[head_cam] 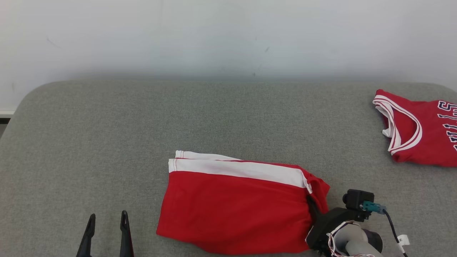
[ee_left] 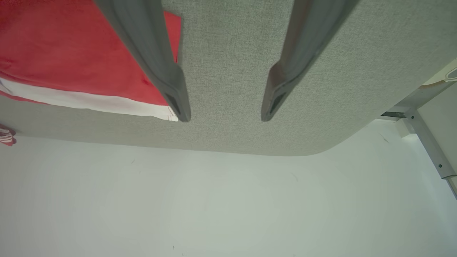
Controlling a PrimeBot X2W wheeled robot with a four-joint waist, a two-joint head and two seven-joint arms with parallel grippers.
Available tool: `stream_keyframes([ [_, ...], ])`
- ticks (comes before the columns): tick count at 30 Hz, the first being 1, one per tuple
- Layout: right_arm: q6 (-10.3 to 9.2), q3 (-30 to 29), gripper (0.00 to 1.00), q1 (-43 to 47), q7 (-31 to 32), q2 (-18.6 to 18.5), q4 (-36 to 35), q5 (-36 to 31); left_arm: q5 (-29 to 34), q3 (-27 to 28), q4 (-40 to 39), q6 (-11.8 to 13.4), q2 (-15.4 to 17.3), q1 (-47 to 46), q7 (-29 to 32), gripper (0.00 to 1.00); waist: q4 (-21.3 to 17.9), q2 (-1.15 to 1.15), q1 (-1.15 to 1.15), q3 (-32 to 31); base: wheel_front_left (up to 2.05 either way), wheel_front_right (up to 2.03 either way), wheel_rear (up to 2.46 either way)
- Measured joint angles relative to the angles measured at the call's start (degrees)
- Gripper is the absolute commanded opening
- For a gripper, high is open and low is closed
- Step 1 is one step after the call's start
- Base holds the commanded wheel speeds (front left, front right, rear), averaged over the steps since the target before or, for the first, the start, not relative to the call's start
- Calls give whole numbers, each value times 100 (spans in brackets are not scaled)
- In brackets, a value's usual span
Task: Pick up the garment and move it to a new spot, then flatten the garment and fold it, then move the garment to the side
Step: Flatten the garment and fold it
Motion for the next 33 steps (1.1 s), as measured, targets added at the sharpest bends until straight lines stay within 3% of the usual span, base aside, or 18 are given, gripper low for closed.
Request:
stream_keyframes([
  [9,1,268,0,3,213,-929,-135,286,-37,-30,20,-7,-1,15,0,100,-39,0,0,-135,0,0,0],
  [14,1,489,0,24,532,-1412,-552,488,-107,-48,20,-7,-1,16,0,100,-80,0,0,-125,0,0,0],
  [19,1,644,0,27,924,-1657,-1180,828,-188,-57,20,-7,0,13,0,100,-114,0,0,-62,0,0,0],
  [24,0,667,0,60,1555,-1677,-1960,1529,-226,-67,41,-7,-1,2,0,100,-144,0,0,-7,0,0,0],
  [33,-1,401,0,268,2839,-1319,-3091,2893,-320,-144,134,-2,-1,-87,0,100,-76,0,0,-17,0,0,0],
])
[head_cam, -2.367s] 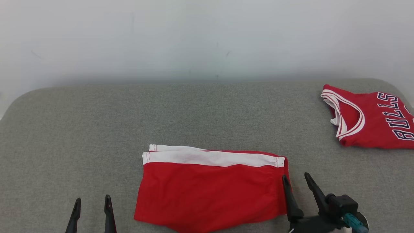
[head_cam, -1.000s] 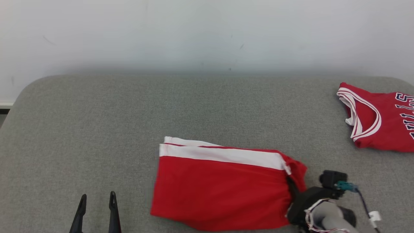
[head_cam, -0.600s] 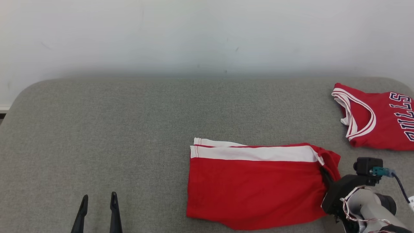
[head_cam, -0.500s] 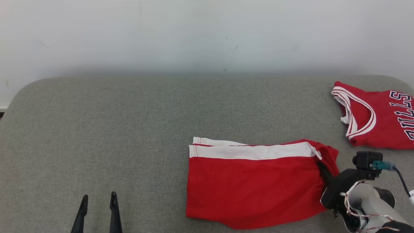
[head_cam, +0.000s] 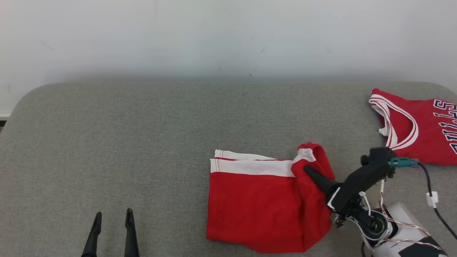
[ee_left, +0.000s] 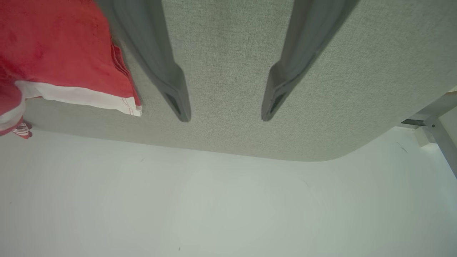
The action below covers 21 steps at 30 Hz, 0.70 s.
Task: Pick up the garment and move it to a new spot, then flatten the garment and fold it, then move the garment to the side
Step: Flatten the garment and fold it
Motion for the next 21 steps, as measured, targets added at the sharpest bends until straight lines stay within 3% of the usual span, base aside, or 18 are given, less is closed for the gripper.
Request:
stream_keyframes([
  [12,-9,-11,0,-437,666,993,226,-403,-104,-278,98,7,0,-150,0,100,337,0,0,-40,0,0,0],
  [21,-9,-53,0,-617,405,1329,922,-1201,-238,-594,186,14,-1,-333,0,100,672,0,0,53,0,0,0],
])
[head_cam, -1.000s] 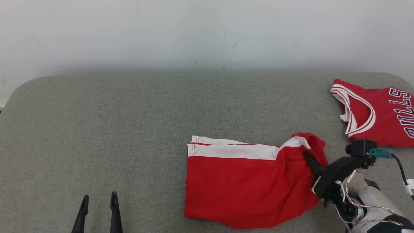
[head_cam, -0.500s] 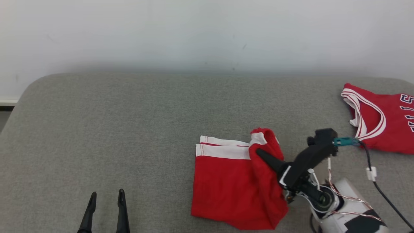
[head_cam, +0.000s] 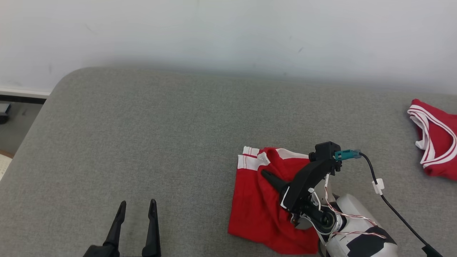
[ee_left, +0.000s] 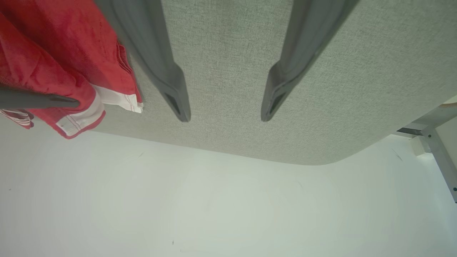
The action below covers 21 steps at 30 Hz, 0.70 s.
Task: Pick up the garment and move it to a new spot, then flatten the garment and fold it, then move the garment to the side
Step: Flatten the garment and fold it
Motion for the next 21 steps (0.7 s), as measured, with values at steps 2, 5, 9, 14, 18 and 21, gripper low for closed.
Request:
stream_keyframes([
  [2,0,-45,0,-66,-147,37,136,-68,-19,-9,4,13,1,-59,0,100,55,0,0,41,0,0,0],
  [5,0,-21,0,-122,-299,63,318,-177,-44,-19,25,16,1,-72,0,100,121,0,0,99,0,0,0],
  [9,0,129,0,-216,-450,85,470,-148,-69,-32,55,3,1,-154,0,100,177,0,0,158,0,0,0],
  [14,0,464,0,-278,-751,101,683,-160,-94,-60,123,-10,0,-199,0,100,245,0,0,185,0,0,0],
  [18,0,547,100,-422,-916,91,768,-198,-113,-48,151,-12,1,-255,0,100,259,0,0,172,0,0,0],
  [21,0,628,100,-452,-1060,100,745,-224,-112,-2,164,-29,0,-265,0,100,238,0,0,147,0,0,0],
])
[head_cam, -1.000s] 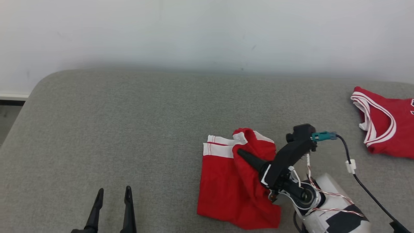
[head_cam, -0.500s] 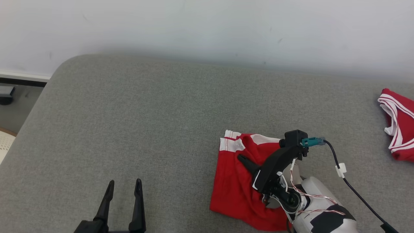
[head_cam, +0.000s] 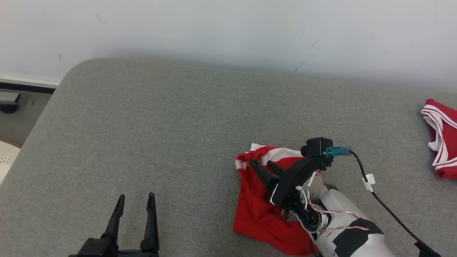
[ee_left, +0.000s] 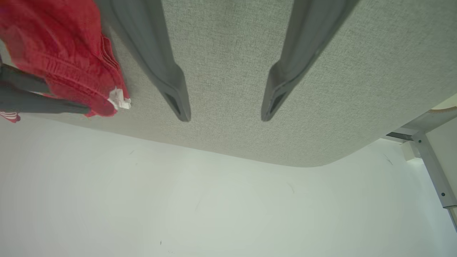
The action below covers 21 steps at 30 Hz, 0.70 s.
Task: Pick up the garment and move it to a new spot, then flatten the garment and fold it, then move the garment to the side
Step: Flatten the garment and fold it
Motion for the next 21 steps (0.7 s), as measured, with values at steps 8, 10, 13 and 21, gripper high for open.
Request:
stream_keyframes([
  [8,0,86,100,-28,-803,-318,-601,-335,63,167,14,-78,0,113,0,100,-146,0,0,-92,0,0,0],
  [10,0,136,100,29,-1123,-544,-861,-492,94,203,11,-88,0,113,0,100,-186,0,0,-111,0,0,0],
  [13,0,66,100,169,-1630,-862,-1101,-682,167,281,4,-131,-1,119,0,100,-247,0,0,-147,0,0,0],
  [21,0,-357,100,1001,-2803,-1356,-1522,-1458,328,500,-37,-188,0,349,0,100,-484,0,0,-301,0,0,0],
])
